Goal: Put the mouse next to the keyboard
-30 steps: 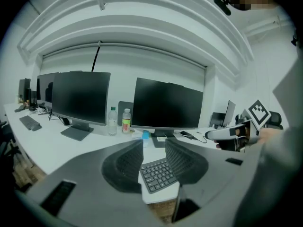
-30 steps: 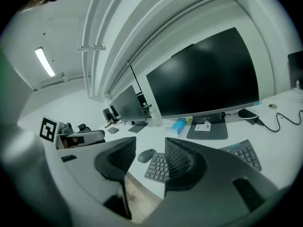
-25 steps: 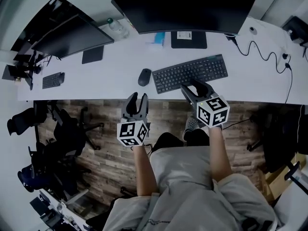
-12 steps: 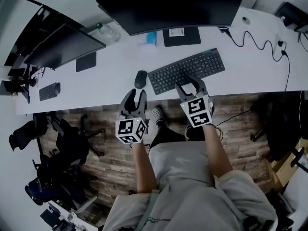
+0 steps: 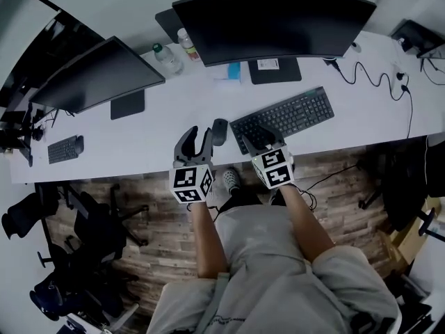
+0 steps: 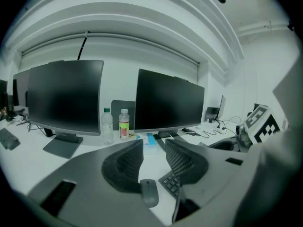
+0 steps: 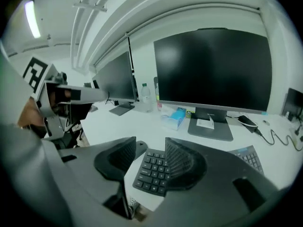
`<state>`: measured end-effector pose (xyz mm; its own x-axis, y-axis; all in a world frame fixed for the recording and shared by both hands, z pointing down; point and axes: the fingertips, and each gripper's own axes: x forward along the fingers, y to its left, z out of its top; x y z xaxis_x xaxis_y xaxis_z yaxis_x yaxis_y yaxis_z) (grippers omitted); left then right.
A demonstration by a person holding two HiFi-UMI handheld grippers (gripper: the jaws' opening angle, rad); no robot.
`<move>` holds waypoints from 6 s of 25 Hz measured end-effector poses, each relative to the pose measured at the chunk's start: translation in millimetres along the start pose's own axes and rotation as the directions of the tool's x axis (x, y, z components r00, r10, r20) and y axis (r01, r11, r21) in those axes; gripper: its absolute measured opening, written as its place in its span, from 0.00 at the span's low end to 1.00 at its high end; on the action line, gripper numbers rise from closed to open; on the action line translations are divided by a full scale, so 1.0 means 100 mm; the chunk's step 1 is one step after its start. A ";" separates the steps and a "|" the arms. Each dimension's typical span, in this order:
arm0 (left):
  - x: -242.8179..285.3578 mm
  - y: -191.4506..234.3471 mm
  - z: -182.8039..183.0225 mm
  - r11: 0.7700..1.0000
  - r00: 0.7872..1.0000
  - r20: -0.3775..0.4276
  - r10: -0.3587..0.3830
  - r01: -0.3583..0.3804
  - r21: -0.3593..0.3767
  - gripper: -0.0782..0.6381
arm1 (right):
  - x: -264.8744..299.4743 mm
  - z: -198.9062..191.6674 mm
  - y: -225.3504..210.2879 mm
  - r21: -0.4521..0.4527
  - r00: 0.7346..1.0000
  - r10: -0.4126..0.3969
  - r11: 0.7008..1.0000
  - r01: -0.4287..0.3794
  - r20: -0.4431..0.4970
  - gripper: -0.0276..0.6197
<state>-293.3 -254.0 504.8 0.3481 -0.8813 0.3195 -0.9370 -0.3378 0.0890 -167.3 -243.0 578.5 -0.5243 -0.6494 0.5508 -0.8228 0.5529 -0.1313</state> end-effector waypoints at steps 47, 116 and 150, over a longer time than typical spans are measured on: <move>0.20 1.12 -0.62 0.963 0.947 -0.202 -0.249 0.264 0.047 0.14 | 1.75 -0.75 0.59 0.408 0.898 -0.344 0.804 0.432 -0.273 0.62; 1.03 -1.00 -0.47 0.991 0.990 -0.115 -0.079 0.066 -0.114 0.14 | 0.18 -0.36 -1.25 0.149 0.996 -0.019 0.988 0.032 -0.084 0.53; 1.46 -2.49 -0.63 0.999 0.983 -0.183 0.011 -0.018 -0.035 0.14 | -1.07 -1.55 -4.15 0.211 0.953 -0.246 0.936 0.281 -0.179 0.52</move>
<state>-10.8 -278.1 589.0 0.3262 -0.8097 0.4878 -0.9436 -0.3101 0.1162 264.8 -322.0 701.9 -0.2577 -0.6612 0.7046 -0.9641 0.2246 -0.1418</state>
